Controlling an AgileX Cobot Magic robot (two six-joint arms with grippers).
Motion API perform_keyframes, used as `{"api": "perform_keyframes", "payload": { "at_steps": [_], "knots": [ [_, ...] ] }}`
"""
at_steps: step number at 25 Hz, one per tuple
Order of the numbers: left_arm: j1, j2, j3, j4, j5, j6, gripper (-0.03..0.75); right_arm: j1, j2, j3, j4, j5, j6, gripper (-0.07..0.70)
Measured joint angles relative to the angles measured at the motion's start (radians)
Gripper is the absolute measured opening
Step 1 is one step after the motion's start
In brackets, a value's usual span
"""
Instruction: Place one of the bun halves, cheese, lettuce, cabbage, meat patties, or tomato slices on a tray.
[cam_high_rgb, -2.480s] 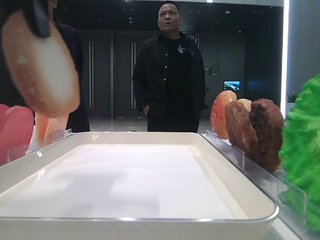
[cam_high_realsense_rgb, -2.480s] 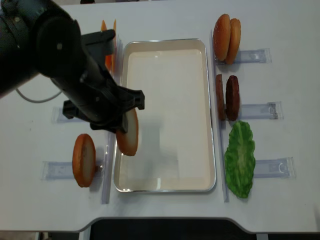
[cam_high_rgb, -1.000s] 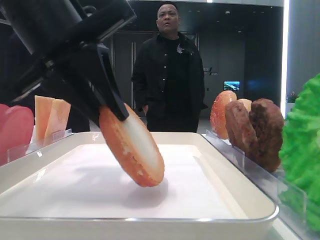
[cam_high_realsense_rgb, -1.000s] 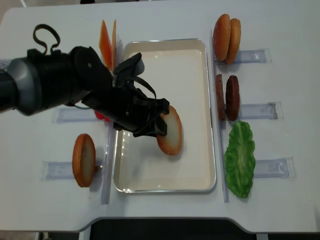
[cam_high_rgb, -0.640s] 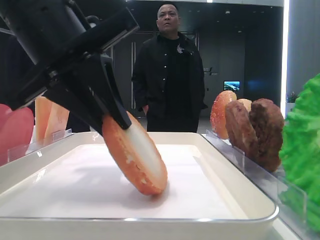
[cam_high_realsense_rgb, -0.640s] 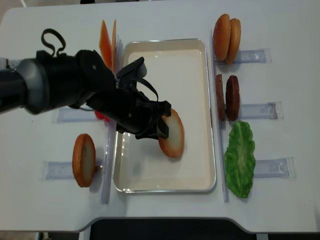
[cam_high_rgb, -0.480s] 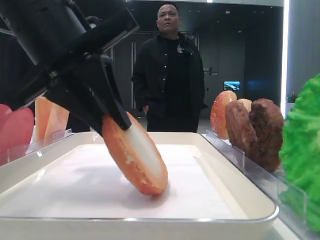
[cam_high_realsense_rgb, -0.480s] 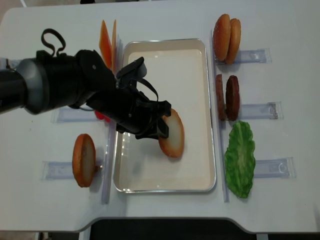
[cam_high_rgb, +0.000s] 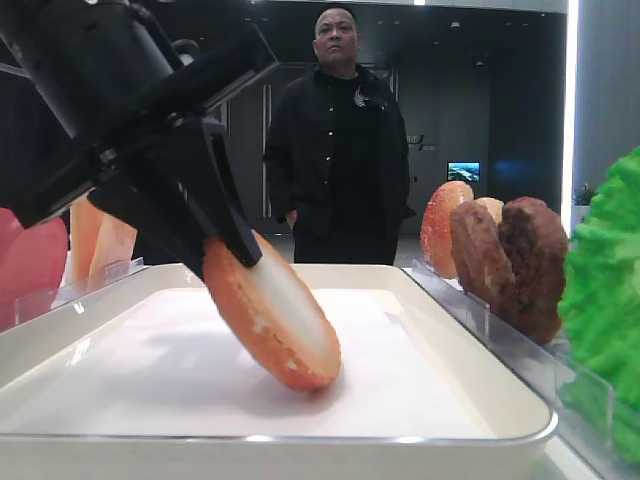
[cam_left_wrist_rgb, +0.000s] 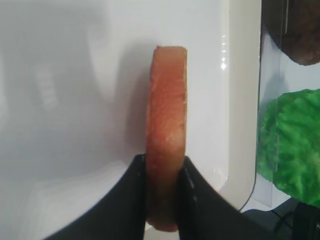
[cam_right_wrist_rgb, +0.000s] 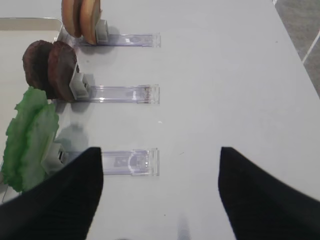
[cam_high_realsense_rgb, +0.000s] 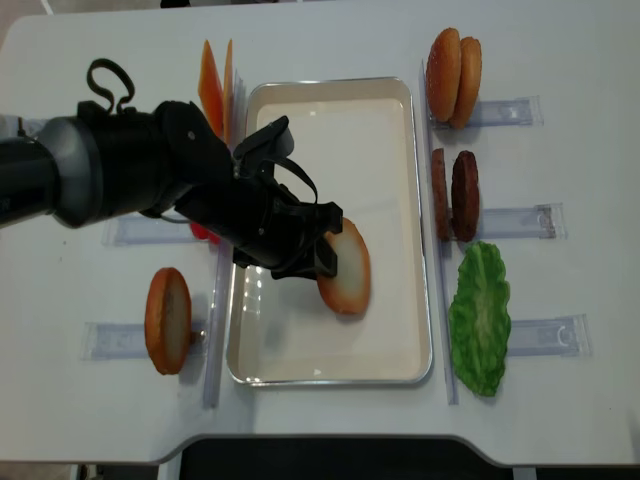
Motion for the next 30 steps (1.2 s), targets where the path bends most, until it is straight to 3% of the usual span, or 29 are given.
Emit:
{"api": "perform_keyframes", "payload": {
  "at_steps": [12, 21, 30],
  "knots": [
    [0.009, 0.002, 0.0, 0.05, 0.034, -0.023, 0.364, 0.0, 0.0, 0.0, 0.0, 0.0, 0.0, 0.469],
    [0.037, -0.058, 0.0, 0.15, 0.107, -0.105, 0.463, 0.0, 0.0, 0.0, 0.0, 0.0, 0.0, 0.469],
    [0.04, -0.135, 0.0, 0.334, 0.185, -0.278, 0.473, 0.0, 0.0, 0.0, 0.0, 0.0, 0.0, 0.469]
  ]
}}
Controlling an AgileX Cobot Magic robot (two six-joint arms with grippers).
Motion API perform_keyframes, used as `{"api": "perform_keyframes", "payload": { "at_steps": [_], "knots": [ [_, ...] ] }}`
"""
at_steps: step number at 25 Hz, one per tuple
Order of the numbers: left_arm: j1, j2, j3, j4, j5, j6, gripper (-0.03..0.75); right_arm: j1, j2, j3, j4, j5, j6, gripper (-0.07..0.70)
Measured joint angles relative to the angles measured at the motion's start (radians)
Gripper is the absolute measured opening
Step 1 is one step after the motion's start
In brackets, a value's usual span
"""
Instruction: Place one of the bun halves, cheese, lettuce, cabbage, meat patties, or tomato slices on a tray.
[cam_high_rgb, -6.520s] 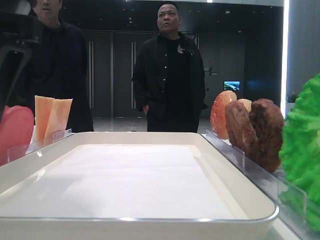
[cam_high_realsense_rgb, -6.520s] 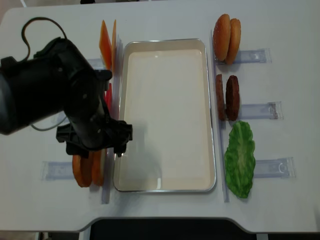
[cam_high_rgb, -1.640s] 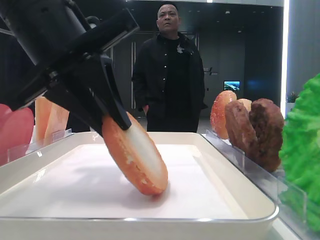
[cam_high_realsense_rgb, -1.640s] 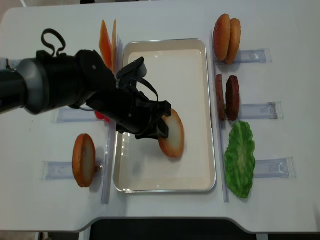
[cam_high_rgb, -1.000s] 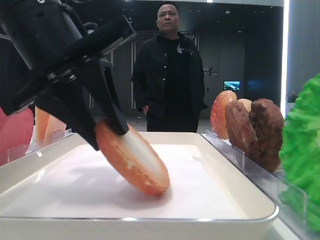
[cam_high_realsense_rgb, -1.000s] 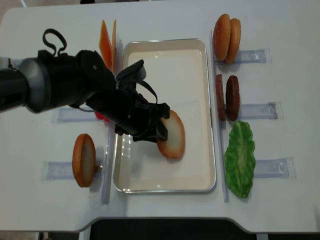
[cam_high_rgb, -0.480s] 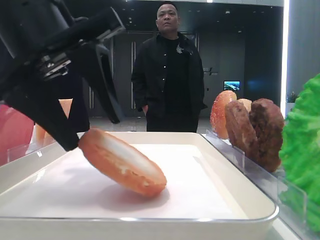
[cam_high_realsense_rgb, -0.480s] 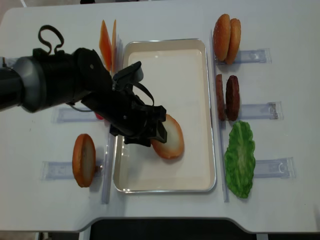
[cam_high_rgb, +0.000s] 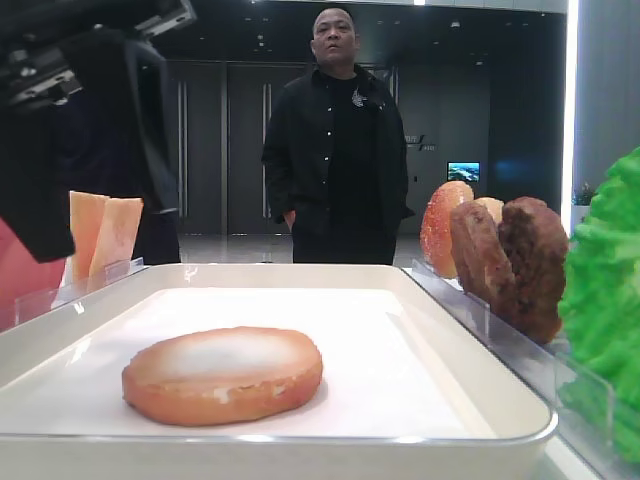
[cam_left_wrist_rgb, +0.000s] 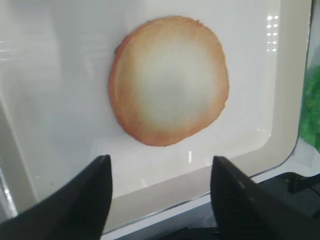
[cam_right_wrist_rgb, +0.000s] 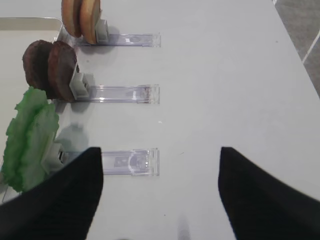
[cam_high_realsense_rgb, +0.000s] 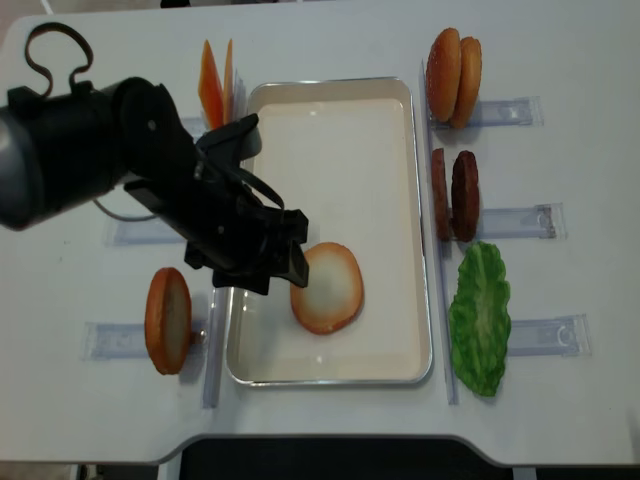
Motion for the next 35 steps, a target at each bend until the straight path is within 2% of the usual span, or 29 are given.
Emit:
{"api": "perform_keyframes", "payload": {
  "at_steps": [5, 7, 13, 15, 20, 27, 30, 35],
  "knots": [
    [0.0, -0.077, -0.001, 0.123, 0.101, -0.102, 0.474, 0.0, 0.0, 0.0, 0.0, 0.0, 0.0, 0.469],
    [0.0, -0.111, -0.012, 0.163, 0.164, -0.136, 0.475, 0.0, 0.0, 0.0, 0.0, 0.0, 0.0, 0.469],
    [0.0, -0.201, -0.088, 0.274, 0.403, -0.206, 0.475, 0.0, 0.0, 0.0, 0.0, 0.0, 0.0, 0.469],
    [0.0, -0.221, -0.113, 0.304, 0.451, -0.222, 0.475, 0.0, 0.0, 0.0, 0.0, 0.0, 0.0, 0.469],
    [0.0, -0.27, -0.126, 0.332, 0.472, -0.236, 0.475, 0.0, 0.0, 0.0, 0.0, 0.0, 0.0, 0.469],
    [0.001, -0.292, -0.127, 0.378, 0.473, -0.214, 0.475, 0.0, 0.0, 0.0, 0.0, 0.0, 0.0, 0.469],
    [0.046, -0.326, -0.128, 0.417, 0.474, -0.202, 0.475, 0.0, 0.0, 0.0, 0.0, 0.0, 0.0, 0.469],
    [0.163, -0.392, -0.128, 0.459, 0.477, -0.141, 0.475, 0.0, 0.0, 0.0, 0.0, 0.0, 0.0, 0.469]
  ]
}}
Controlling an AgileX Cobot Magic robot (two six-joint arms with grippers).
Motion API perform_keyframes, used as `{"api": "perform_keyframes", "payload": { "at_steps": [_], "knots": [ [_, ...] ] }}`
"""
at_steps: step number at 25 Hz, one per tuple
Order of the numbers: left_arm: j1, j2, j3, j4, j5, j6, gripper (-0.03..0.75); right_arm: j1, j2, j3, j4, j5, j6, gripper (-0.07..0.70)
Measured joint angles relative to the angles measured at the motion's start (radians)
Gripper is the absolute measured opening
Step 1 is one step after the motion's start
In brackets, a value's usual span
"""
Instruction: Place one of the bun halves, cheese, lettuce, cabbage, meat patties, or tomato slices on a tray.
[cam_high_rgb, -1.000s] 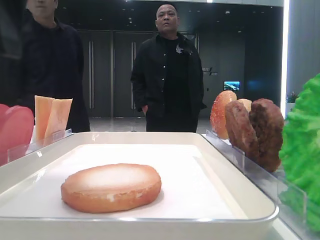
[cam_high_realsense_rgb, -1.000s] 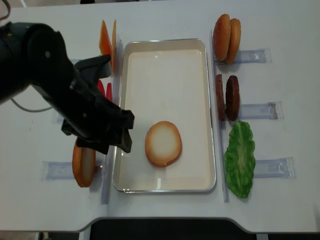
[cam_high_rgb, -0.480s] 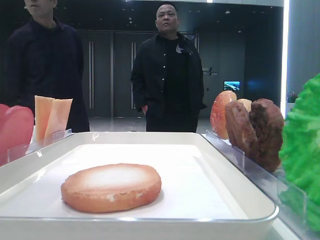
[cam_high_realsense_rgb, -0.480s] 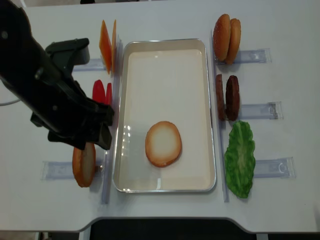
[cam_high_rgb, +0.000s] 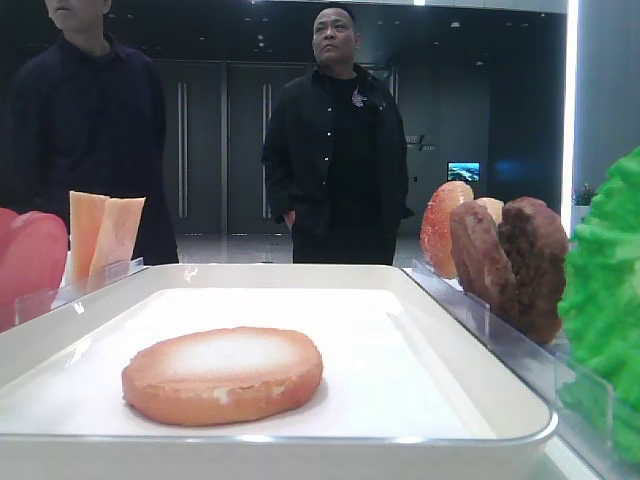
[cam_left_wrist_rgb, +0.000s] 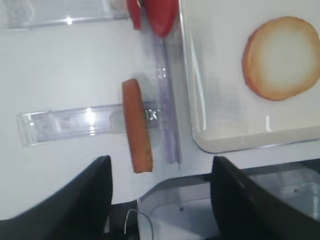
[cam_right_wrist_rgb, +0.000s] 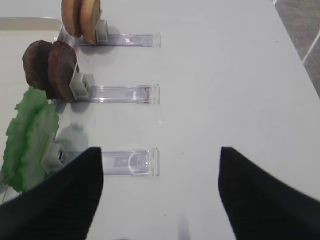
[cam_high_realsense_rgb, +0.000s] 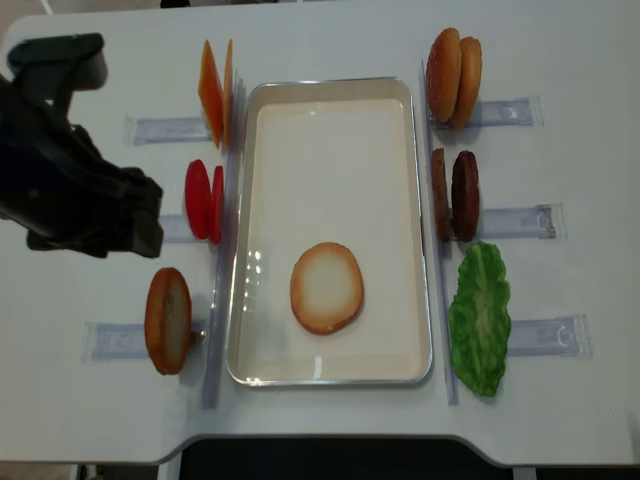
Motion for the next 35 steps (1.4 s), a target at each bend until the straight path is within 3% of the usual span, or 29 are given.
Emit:
{"api": "perform_keyframes", "payload": {
  "at_steps": [12, 15, 26, 35],
  "knots": [
    [0.345, -0.137, 0.0, 0.062, 0.016, 0.231, 0.473, 0.0, 0.0, 0.0, 0.0, 0.0, 0.0, 0.469],
    [0.402, -0.156, 0.0, 0.063, 0.019, 0.284, 0.473, 0.0, 0.0, 0.0, 0.0, 0.0, 0.0, 0.469],
    [0.421, -0.313, 0.011, 0.046, 0.019, 0.308, 0.46, 0.0, 0.0, 0.0, 0.0, 0.0, 0.0, 0.469],
    [0.421, -0.617, 0.225, 0.042, 0.026, 0.308, 0.452, 0.0, 0.0, 0.0, 0.0, 0.0, 0.0, 0.469]
  ]
}}
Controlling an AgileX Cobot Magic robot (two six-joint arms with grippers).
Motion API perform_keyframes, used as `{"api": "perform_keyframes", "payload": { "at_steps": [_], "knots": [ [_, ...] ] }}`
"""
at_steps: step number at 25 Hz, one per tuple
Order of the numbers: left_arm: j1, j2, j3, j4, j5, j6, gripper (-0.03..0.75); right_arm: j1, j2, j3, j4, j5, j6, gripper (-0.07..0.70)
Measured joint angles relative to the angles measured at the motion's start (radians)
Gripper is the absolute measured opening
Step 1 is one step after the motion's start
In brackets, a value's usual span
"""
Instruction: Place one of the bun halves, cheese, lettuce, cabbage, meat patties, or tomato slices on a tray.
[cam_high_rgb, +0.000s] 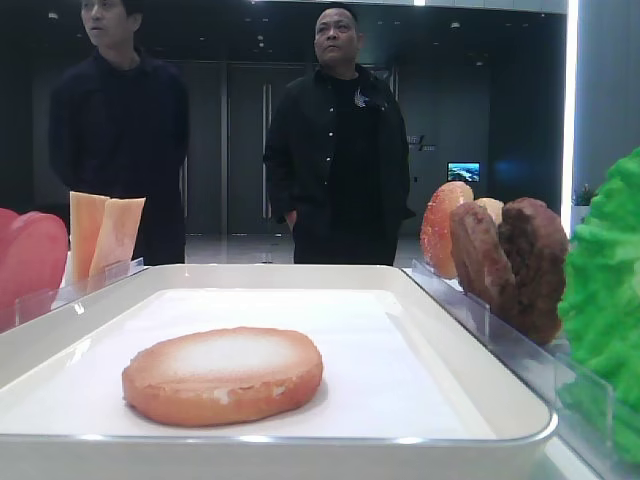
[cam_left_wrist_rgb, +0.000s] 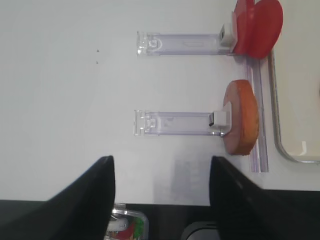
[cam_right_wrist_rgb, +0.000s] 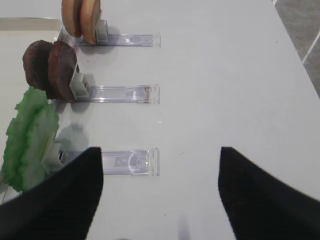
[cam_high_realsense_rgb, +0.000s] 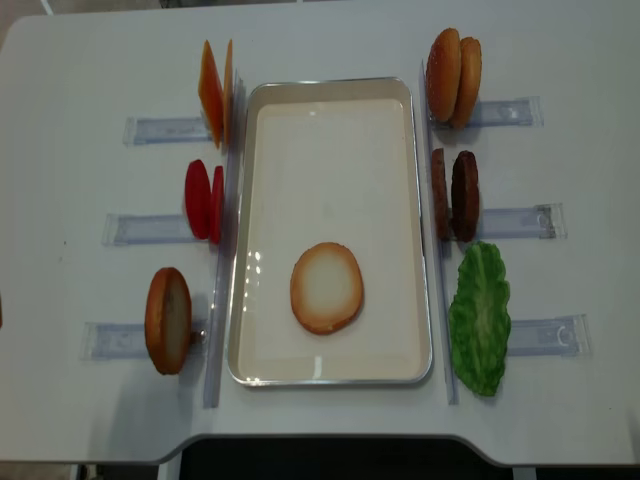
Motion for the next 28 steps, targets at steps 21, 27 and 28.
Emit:
{"api": "perform_keyframes", "payload": {
  "at_steps": [21, 27, 28],
  "knots": [
    [-0.026, -0.509, 0.329, -0.022, -0.121, 0.016, 0.44, 0.0, 0.0, 0.0, 0.0, 0.0, 0.0, 0.469],
    [-0.026, -0.581, 0.329, -0.023, -0.134, 0.021, 0.318, 0.0, 0.0, 0.0, 0.0, 0.0, 0.0, 0.469],
    [-0.026, -0.585, 0.329, -0.023, -0.134, 0.022, 0.298, 0.0, 0.0, 0.0, 0.0, 0.0, 0.0, 0.469]
  ]
}}
